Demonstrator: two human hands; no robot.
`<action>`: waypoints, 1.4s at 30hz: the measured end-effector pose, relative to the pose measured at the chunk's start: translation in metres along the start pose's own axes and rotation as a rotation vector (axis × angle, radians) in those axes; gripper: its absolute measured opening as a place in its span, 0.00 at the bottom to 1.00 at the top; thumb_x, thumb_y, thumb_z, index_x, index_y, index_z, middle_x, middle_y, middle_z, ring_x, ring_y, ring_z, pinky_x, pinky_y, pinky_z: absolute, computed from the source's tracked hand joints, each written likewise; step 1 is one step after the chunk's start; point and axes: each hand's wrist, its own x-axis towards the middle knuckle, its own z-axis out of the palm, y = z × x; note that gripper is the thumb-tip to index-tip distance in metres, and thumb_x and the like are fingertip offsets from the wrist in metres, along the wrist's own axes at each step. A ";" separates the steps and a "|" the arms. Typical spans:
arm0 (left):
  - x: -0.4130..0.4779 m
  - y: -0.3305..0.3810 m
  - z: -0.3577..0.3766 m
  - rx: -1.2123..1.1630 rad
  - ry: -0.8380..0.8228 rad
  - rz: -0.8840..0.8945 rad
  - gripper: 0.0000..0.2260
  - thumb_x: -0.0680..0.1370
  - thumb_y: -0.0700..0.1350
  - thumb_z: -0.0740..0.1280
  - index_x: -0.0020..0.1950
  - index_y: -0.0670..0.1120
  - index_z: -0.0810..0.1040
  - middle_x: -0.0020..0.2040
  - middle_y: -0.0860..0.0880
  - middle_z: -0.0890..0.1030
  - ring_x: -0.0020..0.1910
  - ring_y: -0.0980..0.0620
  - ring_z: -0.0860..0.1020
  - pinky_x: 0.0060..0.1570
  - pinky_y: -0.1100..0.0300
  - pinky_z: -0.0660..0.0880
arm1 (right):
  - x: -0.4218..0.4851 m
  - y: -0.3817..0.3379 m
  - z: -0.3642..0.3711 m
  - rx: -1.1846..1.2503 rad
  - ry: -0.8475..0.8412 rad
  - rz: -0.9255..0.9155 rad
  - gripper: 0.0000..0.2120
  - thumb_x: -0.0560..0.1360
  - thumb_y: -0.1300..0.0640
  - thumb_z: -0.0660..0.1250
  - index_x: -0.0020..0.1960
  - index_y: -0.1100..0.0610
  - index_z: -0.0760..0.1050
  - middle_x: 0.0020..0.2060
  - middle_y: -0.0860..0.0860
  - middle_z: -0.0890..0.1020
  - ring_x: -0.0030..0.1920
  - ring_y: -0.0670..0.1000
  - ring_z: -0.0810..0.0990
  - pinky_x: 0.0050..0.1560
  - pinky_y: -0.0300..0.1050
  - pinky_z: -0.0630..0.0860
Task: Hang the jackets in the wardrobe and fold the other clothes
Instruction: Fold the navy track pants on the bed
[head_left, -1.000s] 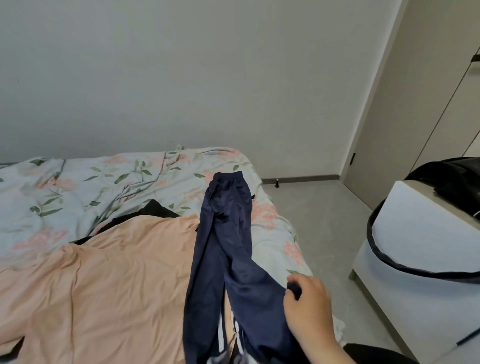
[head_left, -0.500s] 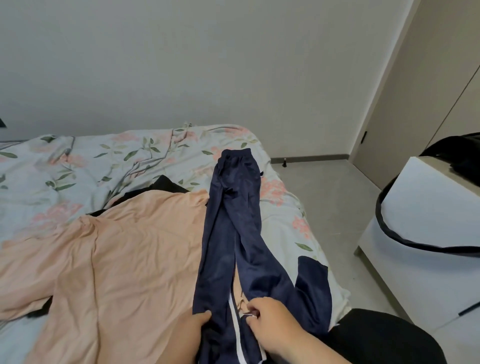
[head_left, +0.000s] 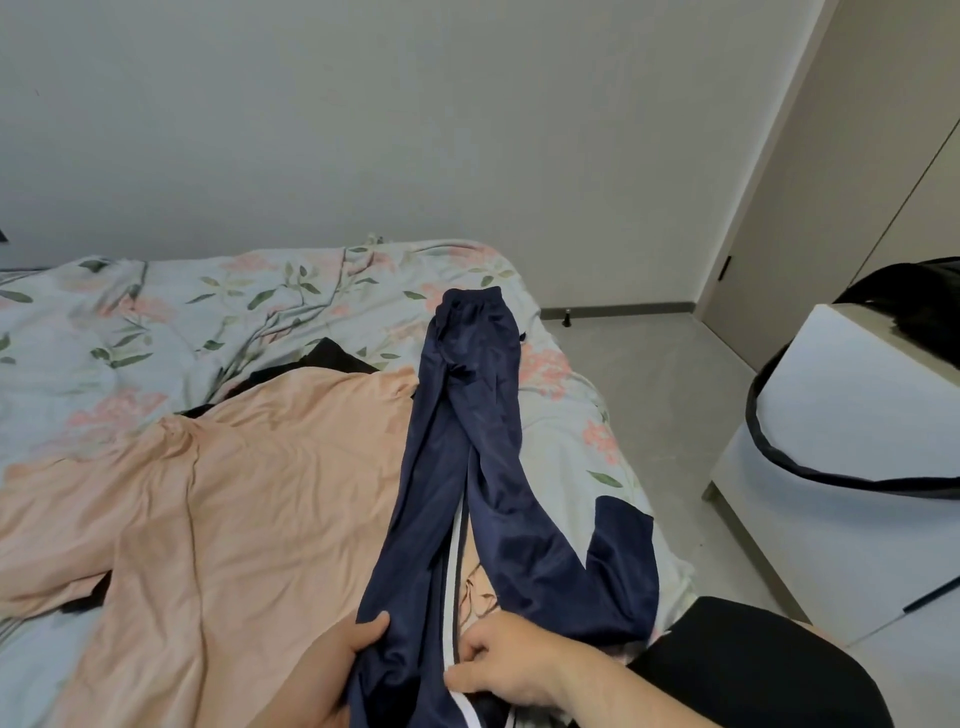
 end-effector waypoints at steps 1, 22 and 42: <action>0.000 0.000 0.002 0.023 0.005 0.028 0.16 0.78 0.35 0.61 0.64 0.35 0.78 0.61 0.30 0.78 0.56 0.30 0.80 0.44 0.43 0.81 | -0.003 0.001 -0.004 0.044 -0.015 0.015 0.14 0.69 0.45 0.72 0.29 0.49 0.74 0.25 0.39 0.75 0.28 0.38 0.71 0.35 0.36 0.70; 0.092 0.068 0.041 1.112 0.580 0.344 0.14 0.72 0.49 0.70 0.42 0.37 0.79 0.39 0.43 0.83 0.37 0.45 0.82 0.35 0.57 0.76 | 0.012 0.013 -0.035 -0.013 0.481 0.145 0.11 0.71 0.49 0.60 0.34 0.51 0.63 0.30 0.45 0.70 0.30 0.46 0.66 0.30 0.42 0.62; 0.163 0.086 0.125 1.733 -0.133 0.645 0.17 0.76 0.48 0.68 0.65 0.57 0.75 0.55 0.57 0.73 0.50 0.60 0.74 0.56 0.60 0.73 | 0.025 0.008 -0.090 0.703 0.568 -0.070 0.14 0.73 0.69 0.62 0.32 0.58 0.79 0.30 0.57 0.82 0.27 0.53 0.77 0.28 0.45 0.75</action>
